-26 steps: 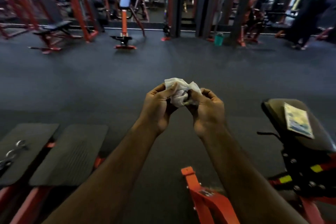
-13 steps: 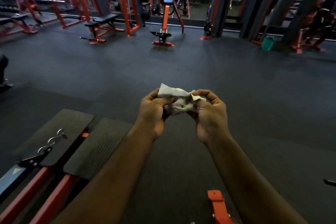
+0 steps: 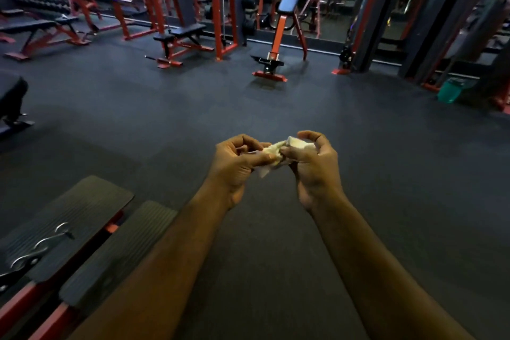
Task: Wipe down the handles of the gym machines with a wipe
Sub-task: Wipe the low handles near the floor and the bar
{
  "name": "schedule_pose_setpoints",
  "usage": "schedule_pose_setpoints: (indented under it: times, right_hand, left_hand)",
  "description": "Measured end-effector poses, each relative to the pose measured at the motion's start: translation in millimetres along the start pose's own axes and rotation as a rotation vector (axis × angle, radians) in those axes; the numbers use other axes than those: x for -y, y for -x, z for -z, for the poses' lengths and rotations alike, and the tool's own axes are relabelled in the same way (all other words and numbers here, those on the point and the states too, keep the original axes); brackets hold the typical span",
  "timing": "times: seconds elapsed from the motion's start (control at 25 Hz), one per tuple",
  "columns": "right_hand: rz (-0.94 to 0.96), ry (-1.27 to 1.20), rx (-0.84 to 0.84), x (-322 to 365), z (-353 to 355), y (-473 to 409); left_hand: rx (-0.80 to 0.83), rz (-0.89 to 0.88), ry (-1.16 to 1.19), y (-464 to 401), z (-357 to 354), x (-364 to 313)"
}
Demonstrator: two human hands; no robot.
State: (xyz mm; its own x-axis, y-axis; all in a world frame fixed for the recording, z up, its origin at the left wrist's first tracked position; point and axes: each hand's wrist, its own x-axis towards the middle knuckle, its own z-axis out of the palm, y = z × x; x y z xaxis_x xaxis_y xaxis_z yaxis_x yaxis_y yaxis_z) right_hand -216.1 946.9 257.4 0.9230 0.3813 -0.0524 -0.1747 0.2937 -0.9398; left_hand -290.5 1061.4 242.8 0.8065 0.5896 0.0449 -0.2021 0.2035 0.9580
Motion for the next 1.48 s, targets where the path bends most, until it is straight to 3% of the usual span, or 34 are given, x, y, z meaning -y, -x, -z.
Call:
schedule_pose_setpoints:
  times: [0.16,0.24,0.44,0.6,0.72,0.88,1.12,1.36,1.48]
  right_hand:
    - [0.033,-0.035,-0.047,0.8,-14.8,-90.8]
    - [0.155,0.071,-0.005,-6.5,-21.7,-135.2]
    - [0.441,0.411,0.251,-44.6,-69.1,-267.0]
    - [0.576,0.672,0.524,-70.4,-117.3,-357.8]
    - [0.415,0.464,0.509,-76.5,-161.8,-434.6]
    - [0.091,0.217,0.480,-82.6,-220.9,-519.9]
    - [0.052,0.171,0.578,-127.0,-339.9,-668.2]
    - [-0.204,0.075,0.827,-152.4,-474.2,-772.7]
    - [-0.243,0.102,0.997,-170.5,-542.2,-800.5]
  left_hand:
    - [-0.023,0.073,-0.055,-82.5,-9.6,9.9]
    - [-0.044,0.102,-0.047,-119.5,-8.3,17.7]
    - [-0.169,0.078,-0.065,-254.2,23.6,33.6]
    - [-0.322,0.187,0.212,-373.5,57.9,26.9]
    - [-0.274,0.108,0.184,-455.0,86.0,15.1]
    - [-0.351,0.071,0.117,-540.7,118.9,11.8]
    - [-0.590,-0.083,0.052,-676.0,190.9,8.5]
    - [-0.901,-0.192,0.059,-775.3,264.9,-23.5]
    - [-1.022,-0.222,0.042,-800.8,304.9,-38.8]
